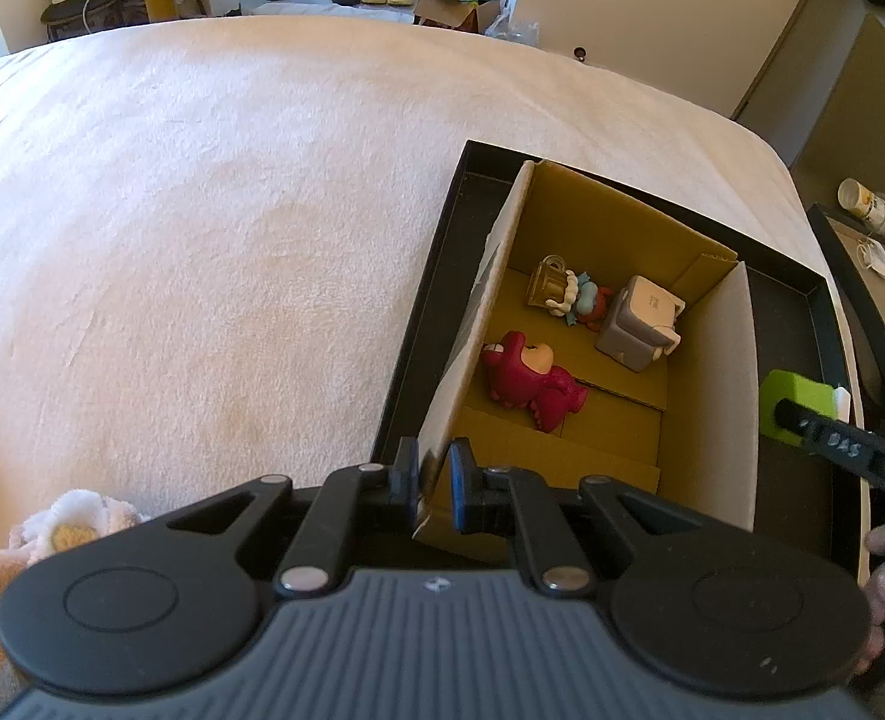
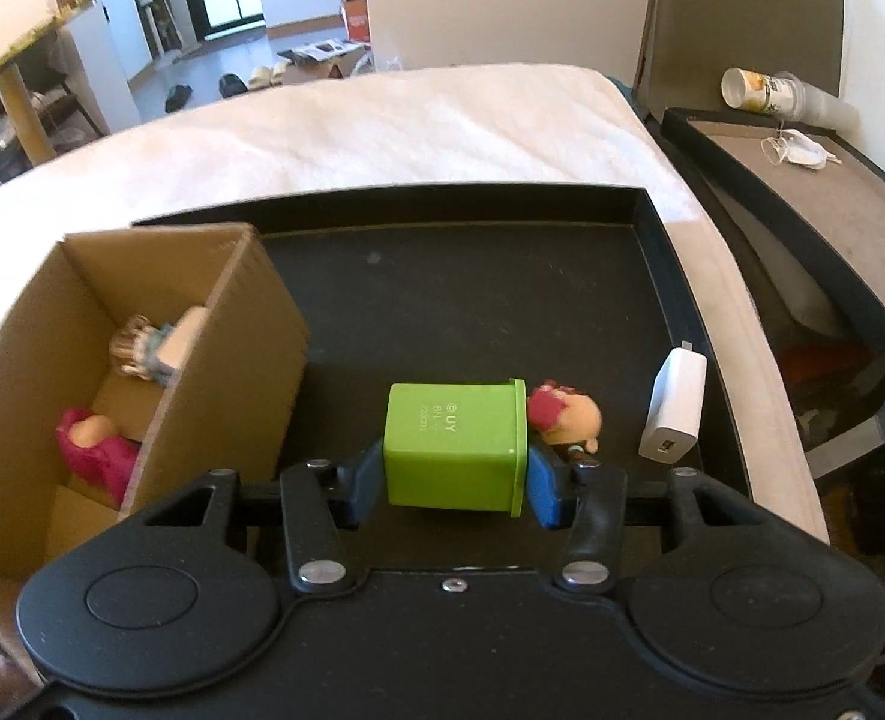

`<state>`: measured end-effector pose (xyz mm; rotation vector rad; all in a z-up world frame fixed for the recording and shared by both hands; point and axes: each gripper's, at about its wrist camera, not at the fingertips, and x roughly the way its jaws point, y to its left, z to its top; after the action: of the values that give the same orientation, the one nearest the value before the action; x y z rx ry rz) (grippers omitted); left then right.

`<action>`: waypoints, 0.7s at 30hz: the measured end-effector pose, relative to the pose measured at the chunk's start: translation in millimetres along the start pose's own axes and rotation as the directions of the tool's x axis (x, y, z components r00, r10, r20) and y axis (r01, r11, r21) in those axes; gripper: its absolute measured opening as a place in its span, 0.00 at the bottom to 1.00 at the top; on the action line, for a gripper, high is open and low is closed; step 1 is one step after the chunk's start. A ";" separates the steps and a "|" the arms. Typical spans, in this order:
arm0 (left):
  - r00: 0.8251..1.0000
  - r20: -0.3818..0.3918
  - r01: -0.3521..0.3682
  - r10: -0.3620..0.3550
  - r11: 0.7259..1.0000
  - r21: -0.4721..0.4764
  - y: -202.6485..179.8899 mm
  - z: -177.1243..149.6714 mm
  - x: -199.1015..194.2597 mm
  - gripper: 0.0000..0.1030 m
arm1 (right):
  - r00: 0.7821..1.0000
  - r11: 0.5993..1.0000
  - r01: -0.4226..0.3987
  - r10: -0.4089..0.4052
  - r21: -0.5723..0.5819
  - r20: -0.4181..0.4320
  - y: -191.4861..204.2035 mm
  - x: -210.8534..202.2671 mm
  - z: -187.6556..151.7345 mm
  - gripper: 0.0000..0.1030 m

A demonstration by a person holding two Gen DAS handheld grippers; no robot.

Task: Organize rigid objects
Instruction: 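Close the right gripper on the green cube, then carry the green cube with the right gripper into the box and release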

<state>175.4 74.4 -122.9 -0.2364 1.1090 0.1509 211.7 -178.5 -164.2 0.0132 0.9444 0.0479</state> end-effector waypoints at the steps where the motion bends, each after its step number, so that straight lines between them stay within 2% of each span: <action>1: 1.000 0.001 0.000 0.000 1.000 0.001 0.1 -0.1 -0.5 0.09 | 1.000 1.000 -0.007 0.006 0.008 0.006 -0.8 -4.1 0.9 0.47; 9: 1.000 0.010 -0.005 0.005 1.000 0.006 -0.4 -1.8 -4.4 0.09 | 0.996 0.998 -0.053 0.051 0.042 0.068 -2.1 -29.5 17.7 0.47; 21: 1.000 0.010 0.005 -0.005 0.999 0.032 -3.1 -4.5 -6.8 0.09 | 0.979 0.989 -0.147 0.144 0.014 0.145 21.3 -62.8 30.9 0.47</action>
<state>169.3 70.2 -118.4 -0.2098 1.1004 0.1298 199.2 -159.9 -94.5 0.1070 0.7985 0.1689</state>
